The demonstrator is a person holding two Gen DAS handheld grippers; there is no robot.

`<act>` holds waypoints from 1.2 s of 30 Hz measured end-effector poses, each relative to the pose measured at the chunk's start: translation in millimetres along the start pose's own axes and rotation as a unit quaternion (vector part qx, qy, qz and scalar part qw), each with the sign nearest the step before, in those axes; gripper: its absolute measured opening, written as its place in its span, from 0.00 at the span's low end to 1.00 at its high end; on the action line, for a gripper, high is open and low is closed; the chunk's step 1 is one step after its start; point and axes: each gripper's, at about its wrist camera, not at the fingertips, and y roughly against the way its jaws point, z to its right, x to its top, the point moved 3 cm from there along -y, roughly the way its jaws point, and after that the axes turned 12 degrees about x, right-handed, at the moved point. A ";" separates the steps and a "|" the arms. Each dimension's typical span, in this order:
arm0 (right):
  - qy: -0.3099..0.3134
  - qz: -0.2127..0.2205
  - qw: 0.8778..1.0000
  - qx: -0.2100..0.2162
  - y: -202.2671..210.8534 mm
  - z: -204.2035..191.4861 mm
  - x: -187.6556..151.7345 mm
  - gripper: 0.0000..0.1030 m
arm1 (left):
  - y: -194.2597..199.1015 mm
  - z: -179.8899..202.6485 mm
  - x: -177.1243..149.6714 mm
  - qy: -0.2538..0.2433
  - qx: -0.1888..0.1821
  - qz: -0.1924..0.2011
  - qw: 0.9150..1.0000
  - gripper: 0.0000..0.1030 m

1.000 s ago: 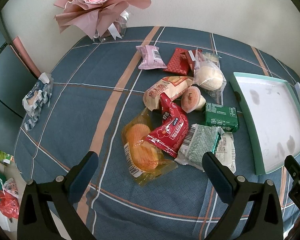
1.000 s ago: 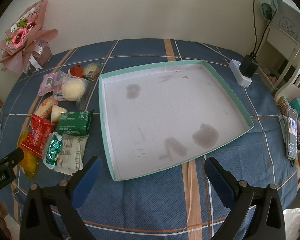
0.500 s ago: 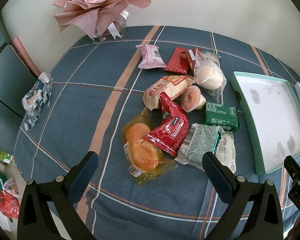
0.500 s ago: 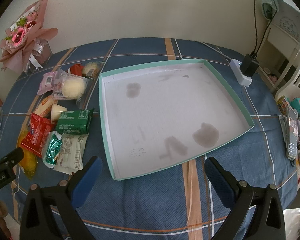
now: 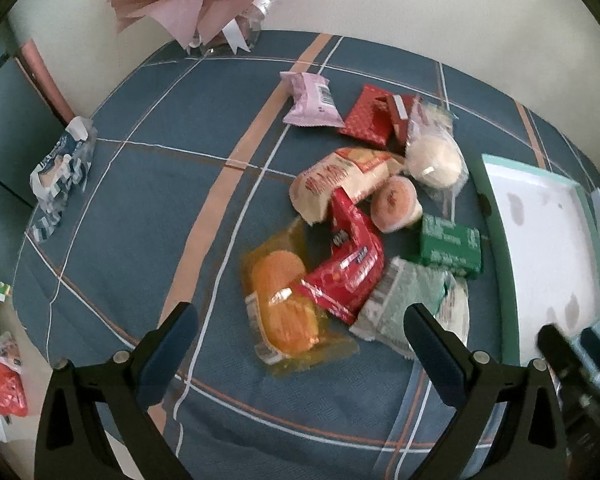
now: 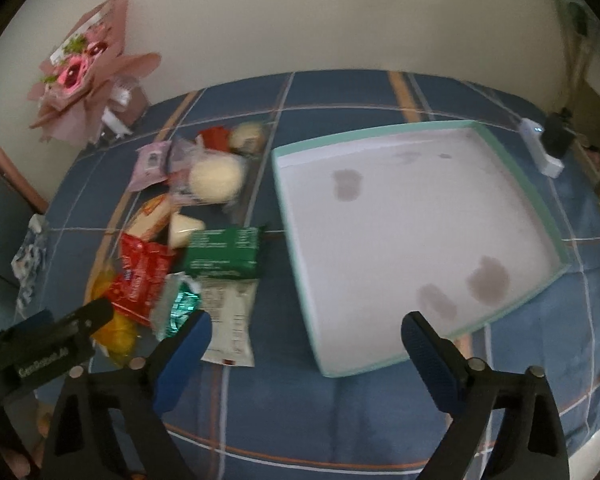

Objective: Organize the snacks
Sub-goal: 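Grasp the orange bread bag with left tool while right grasps white wrapped pastry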

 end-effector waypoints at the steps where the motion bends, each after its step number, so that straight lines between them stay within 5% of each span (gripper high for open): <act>1: -0.003 -0.008 1.000 0.005 -4.2 -2.2 1.1 0.89 | -1.0 -1.0 3.7 0.002 -0.004 -0.003 1.000 0.99; 17: -0.008 -0.105 0.994 0.022 -70.1 -32.6 0.3 0.63 | -35.3 -21.6 17.1 0.030 -0.022 -0.052 0.998 0.91; 20: -0.011 -0.105 0.994 0.007 -70.8 -28.8 -4.1 0.59 | -42.7 -23.4 9.9 0.035 -0.025 -0.064 0.997 0.81; 29: 0.001 -0.122 0.992 0.039 -88.3 -42.9 -16.8 0.58 | -64.4 -31.3 -1.2 0.057 -0.040 -0.098 0.993 0.76; 36: -0.004 -0.123 0.991 0.044 -103.6 -40.6 -19.3 0.59 | -75.7 -28.0 -7.3 0.063 -0.063 -0.119 0.989 0.61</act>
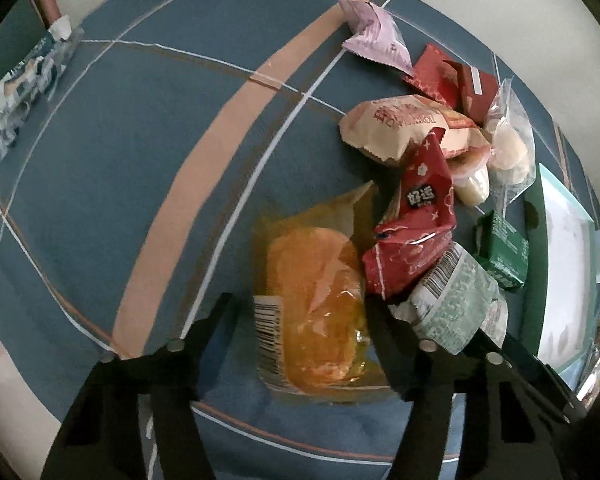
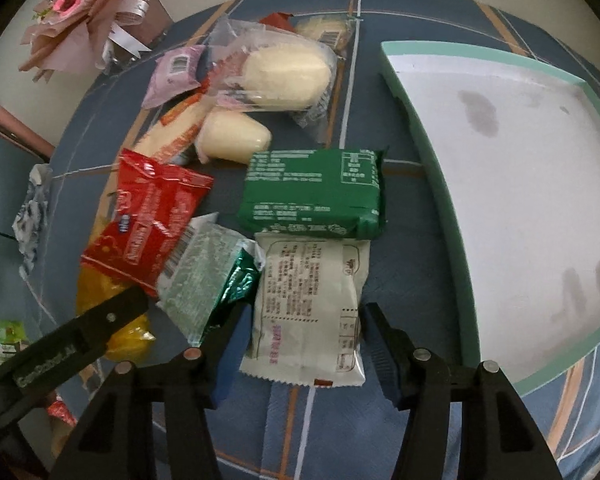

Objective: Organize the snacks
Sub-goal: 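Grasp the orange bread bag with left tool while right grasps white wrapped pastry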

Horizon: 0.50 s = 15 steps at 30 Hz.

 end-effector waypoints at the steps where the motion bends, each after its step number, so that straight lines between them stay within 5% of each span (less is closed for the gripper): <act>1: 0.003 0.003 1.000 -0.002 0.7 2.0 0.9 0.59 | -0.3 0.8 -0.1 0.001 -0.002 -0.001 1.000 0.60; 8: 0.034 0.010 0.999 -0.041 -4.9 -9.4 3.6 0.53 | -7.6 -5.2 -7.5 0.006 -0.012 0.003 1.000 0.47; 15: 0.020 0.016 0.999 -0.035 3.0 -9.2 0.8 0.53 | 11.9 -20.1 -1.0 0.020 -0.010 0.018 1.000 0.41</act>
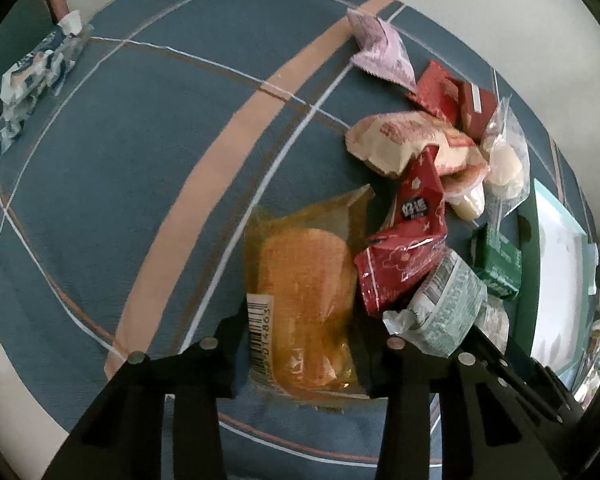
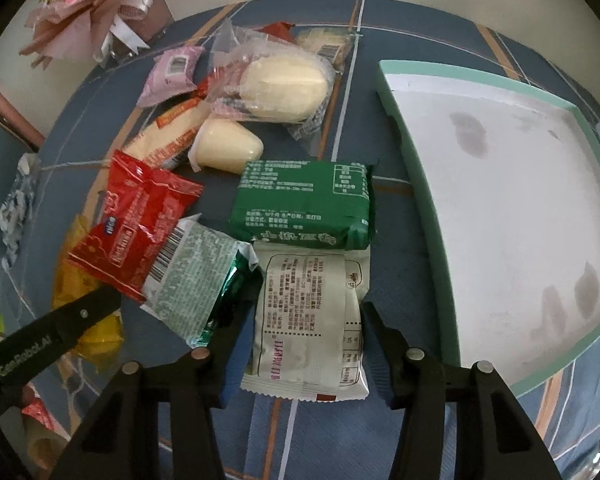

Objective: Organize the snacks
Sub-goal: 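Grasp the orange bread bag with left tool while right grasps white wrapped pastry, then carry both snacks over the white tray and open both tools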

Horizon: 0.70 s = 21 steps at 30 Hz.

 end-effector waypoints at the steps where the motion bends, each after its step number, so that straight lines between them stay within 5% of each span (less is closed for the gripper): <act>1: -0.005 0.003 1.000 0.004 4.1 -0.5 0.0 0.53 | 4.3 -2.5 -0.3 0.002 0.001 0.004 1.000 0.41; 12: -0.038 0.076 0.996 0.042 57.1 4.5 22.5 0.53 | 63.5 13.0 9.1 0.001 -0.021 0.066 0.998 0.41; 21: -0.146 0.129 0.977 -0.085 76.6 108.2 34.6 0.53 | 79.8 120.9 3.5 -0.113 -0.045 0.068 0.990 0.41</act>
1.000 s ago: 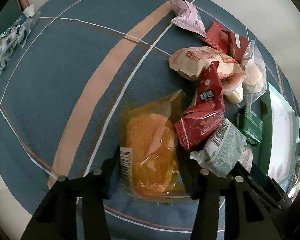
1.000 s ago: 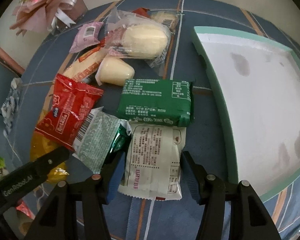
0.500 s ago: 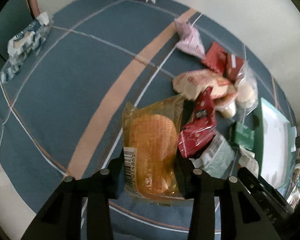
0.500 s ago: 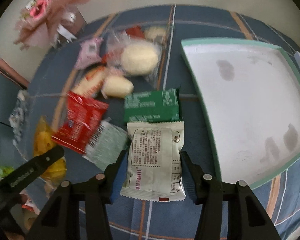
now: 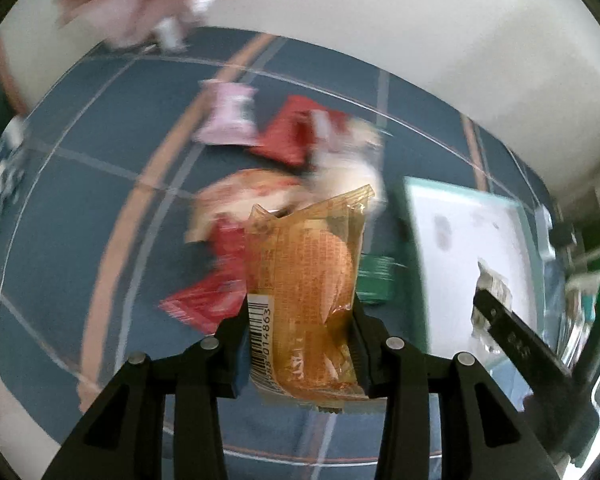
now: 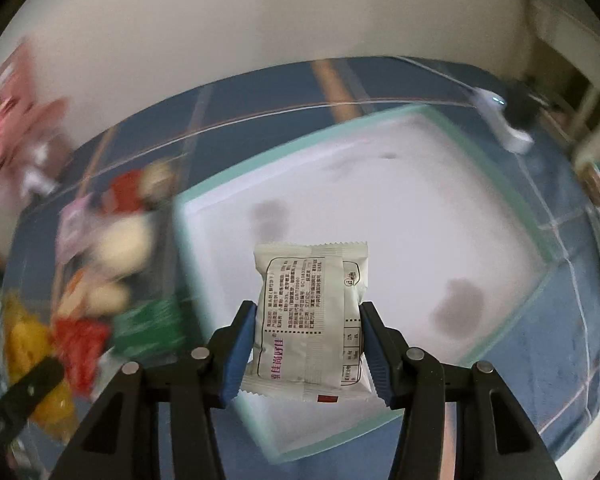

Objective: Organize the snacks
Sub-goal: 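Carry both snacks over the white tray and open both tools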

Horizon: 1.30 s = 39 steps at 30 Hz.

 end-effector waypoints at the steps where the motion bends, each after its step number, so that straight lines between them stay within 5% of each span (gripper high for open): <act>1: -0.011 0.003 1.000 -0.008 1.9 11.2 3.0 0.53 | 0.6 13.2 1.6 -0.013 -0.002 -0.001 1.000 0.41; 13: -0.071 0.037 0.993 -0.086 -12.2 81.1 39.9 0.53 | -17.5 148.4 10.2 -0.113 -0.043 -0.004 0.993 0.41; 21: -0.079 0.040 0.991 -0.102 -27.4 92.3 55.9 0.53 | -41.7 185.2 30.9 -0.131 -0.039 0.007 0.991 0.41; 23: -0.081 0.038 0.991 -0.096 -23.6 101.6 52.4 0.54 | -45.0 184.9 34.6 -0.124 -0.039 0.011 0.991 0.44; 26: -0.074 0.034 0.993 -0.090 -28.0 101.1 52.1 0.57 | -46.8 181.5 35.8 -0.121 -0.038 0.009 0.992 0.64; 28: -0.069 0.033 0.993 -0.087 -27.7 98.6 50.3 0.71 | -44.5 176.6 36.8 -0.118 -0.033 0.011 0.992 0.67; 32: -0.064 0.031 0.995 -0.072 -23.2 93.1 48.4 0.76 | -33.6 157.1 39.6 -0.098 -0.015 0.017 0.995 0.75; 36: -0.050 0.033 0.997 -0.047 -15.2 81.3 44.5 1.00 | -17.0 124.8 42.3 -0.077 0.005 0.041 0.996 0.85; 39: -0.030 0.027 0.999 -0.036 -10.7 67.4 39.5 1.00 | -7.7 97.3 43.0 -0.066 0.033 0.064 0.995 0.91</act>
